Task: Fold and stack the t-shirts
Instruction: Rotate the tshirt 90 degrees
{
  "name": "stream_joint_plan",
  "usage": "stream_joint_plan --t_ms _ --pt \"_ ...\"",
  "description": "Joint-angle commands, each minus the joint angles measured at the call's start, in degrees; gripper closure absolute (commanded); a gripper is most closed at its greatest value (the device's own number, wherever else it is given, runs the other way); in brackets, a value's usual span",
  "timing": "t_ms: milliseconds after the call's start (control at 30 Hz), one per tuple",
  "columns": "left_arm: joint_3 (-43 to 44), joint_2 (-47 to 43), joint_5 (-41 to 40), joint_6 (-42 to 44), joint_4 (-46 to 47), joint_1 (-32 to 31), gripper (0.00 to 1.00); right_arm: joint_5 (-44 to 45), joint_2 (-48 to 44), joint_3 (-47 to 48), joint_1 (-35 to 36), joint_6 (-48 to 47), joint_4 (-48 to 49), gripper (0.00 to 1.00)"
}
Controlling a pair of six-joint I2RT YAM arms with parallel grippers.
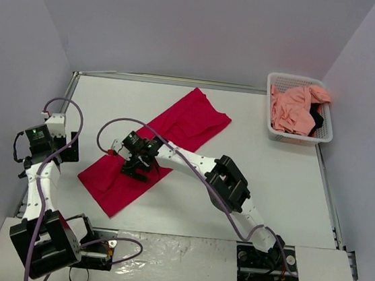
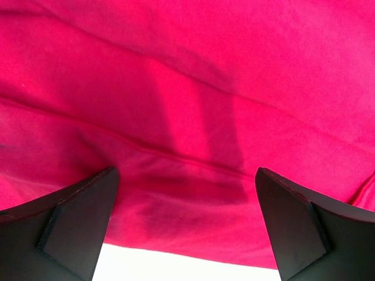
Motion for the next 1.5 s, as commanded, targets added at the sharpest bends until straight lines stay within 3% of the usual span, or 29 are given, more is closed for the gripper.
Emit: stream_joint_plan --t_ms 0,200,433,800,1000,1467 --pt "2.2 -0.4 1.1 -0.4 -0.1 0.6 0.06 0.3 -1.5 -5.2 -0.9 -0.3 -4.5 0.0" --pt "2.4 -0.4 1.5 -0.3 -0.2 0.6 0.06 -0.2 -6.7 -14.0 -1.3 -2.0 -6.7 0.0" --pt "2.2 -1.1 2.2 0.1 -0.5 0.6 0.06 -8.9 -11.2 -21.5 -4.8 -5.0 -15.8 0.0" --pt "2.2 -1.3 4.0 0.5 -0.7 0.6 0.06 -11.5 -16.0 -32.3 -16.7 -7.3 -18.7 0.0" --pt "2.1 -1.3 4.4 0.5 -0.6 0.6 0.06 -11.8 -13.9 -27.9 -21.8 -8.6 -18.6 0.0" --pt "1.7 -1.9 4.8 0.7 -0.6 0.6 0.06 -10.3 -0.3 -5.5 -30.0 -10.0 -20.3 0.0"
